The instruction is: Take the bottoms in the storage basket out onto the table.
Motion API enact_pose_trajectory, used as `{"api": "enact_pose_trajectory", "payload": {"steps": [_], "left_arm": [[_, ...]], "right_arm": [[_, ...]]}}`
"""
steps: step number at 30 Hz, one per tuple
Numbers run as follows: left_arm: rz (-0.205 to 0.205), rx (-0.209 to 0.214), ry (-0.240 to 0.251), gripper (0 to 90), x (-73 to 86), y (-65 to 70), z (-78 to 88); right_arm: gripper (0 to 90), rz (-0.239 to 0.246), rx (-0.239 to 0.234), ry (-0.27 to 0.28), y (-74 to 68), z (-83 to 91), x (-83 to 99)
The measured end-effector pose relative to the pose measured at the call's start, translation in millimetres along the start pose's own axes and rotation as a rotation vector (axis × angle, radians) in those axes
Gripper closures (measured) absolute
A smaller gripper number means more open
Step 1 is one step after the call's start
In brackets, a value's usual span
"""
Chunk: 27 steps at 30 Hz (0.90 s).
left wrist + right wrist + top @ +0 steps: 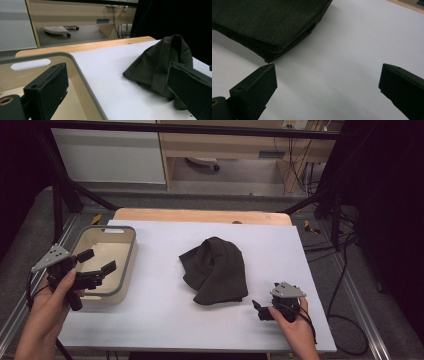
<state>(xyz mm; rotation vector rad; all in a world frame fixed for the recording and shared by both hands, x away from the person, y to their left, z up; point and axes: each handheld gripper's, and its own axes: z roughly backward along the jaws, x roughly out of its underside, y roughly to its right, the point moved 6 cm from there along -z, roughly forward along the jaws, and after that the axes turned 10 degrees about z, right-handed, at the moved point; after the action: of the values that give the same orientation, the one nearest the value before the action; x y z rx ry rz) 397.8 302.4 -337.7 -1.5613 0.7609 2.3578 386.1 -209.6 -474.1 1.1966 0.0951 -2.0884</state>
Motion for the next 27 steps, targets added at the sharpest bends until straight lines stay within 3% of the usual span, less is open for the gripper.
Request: {"api": "enact_pose_trajectory", "payload": {"steps": [9, 19, 27], "left_arm": [[-0.003, -0.027, -0.028, 3.8, 10.0, -8.1, -7.0], [0.011, -0.032, -0.111, 4.4, 44.7, -17.9, -36.1], [0.028, -0.034, -0.129, 4.4, 53.8, -23.4, -41.0]], "right_arm": [[2.5, 0.002, 0.002, -0.004, 0.0, -0.3, 0.4], [2.5, 0.001, 0.005, -0.003, 0.6, 0.1, 0.6], [2.5, 0.004, -0.002, -0.007, -0.1, -0.2, 0.8]]}}
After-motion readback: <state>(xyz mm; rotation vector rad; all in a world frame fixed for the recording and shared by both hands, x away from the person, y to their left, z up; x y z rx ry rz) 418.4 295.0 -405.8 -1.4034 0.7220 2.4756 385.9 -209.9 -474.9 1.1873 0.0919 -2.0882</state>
